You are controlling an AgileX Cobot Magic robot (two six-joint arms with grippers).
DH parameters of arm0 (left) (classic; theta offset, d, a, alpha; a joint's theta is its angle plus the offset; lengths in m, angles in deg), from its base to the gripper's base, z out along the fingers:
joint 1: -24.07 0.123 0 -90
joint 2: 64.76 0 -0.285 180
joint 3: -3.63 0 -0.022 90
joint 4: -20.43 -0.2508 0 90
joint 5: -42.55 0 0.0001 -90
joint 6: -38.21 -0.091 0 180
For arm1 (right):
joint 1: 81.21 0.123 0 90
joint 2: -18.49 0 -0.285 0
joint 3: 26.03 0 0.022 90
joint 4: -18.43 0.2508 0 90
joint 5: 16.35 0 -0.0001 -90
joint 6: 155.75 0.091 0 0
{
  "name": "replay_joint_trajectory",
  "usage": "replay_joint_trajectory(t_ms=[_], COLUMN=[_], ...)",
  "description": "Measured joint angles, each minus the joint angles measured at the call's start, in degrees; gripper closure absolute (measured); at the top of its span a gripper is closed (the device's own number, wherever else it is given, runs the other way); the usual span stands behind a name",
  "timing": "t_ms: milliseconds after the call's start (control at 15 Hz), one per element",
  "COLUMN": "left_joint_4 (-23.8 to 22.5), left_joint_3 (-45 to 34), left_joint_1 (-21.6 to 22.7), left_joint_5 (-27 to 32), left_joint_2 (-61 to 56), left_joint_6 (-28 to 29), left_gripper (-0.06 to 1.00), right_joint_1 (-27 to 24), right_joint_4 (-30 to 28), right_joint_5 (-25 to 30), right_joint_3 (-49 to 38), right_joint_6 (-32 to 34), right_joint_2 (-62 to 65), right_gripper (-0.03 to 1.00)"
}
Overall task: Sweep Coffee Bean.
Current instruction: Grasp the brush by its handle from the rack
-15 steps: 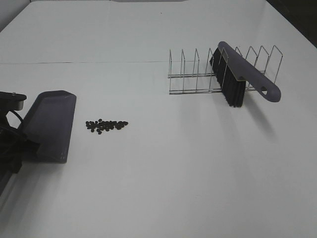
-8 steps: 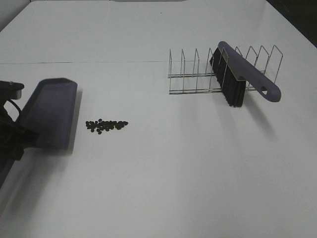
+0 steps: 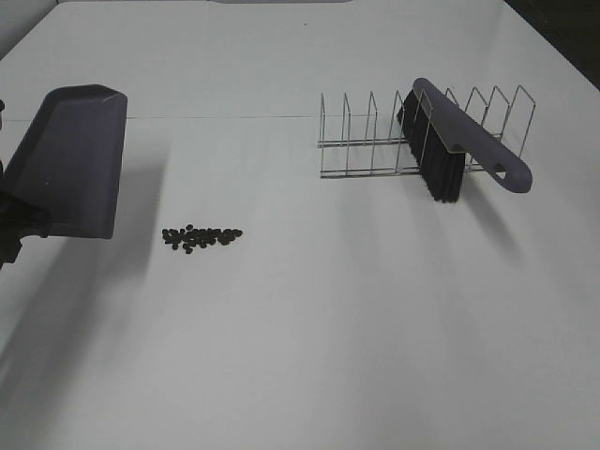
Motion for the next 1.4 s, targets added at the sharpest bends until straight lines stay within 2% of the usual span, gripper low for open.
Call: replay_joint_trajectory(t_ms=[67, 267, 400, 533, 667, 933, 1400], left_joint_4=[-0.06, -0.11, -0.11, 0.00, 0.11, 0.40, 1.89], left_joint_3=[0.00, 0.00, 0.00, 0.00, 0.00, 0.00, 0.00], left_joint_1=[0.00, 0.00, 0.00, 0.00, 0.00, 0.00, 0.00], left_joint_5=[0.63, 0.69, 0.74, 0.74, 0.74, 0.92, 0.97], left_joint_2=[0.00, 0.00, 0.00, 0.00, 0.00, 0.00, 0.00], left_joint_6=[0.00, 0.00, 0.00, 0.00, 0.00, 0.00, 0.00], left_gripper=[0.60, 0.60, 0.60, 0.60, 0.60, 0.60, 0.60], right_joint_1=[0.00, 0.92, 3.78, 5.73, 5.79, 5.79, 5.79], right_joint_4=[1.09, 0.97, 0.69, -1.60, -6.47, -9.17, -9.28], right_joint_5=[0.40, 1.49, 4.76, 6.30, 6.25, 6.42, 6.53], right_joint_3=[4.58, 11.00, 17.25, 25.73, 31.46, 32.83, 35.07], right_joint_6=[-0.46, -0.63, -0.34, 2.06, 4.81, 2.98, 2.29], right_joint_2=[-7.16, -15.93, -23.03, -31.46, -38.50, -43.66, -51.22], right_gripper=[0.20, 0.20, 0.20, 0.20, 0.20, 0.20, 0.20])
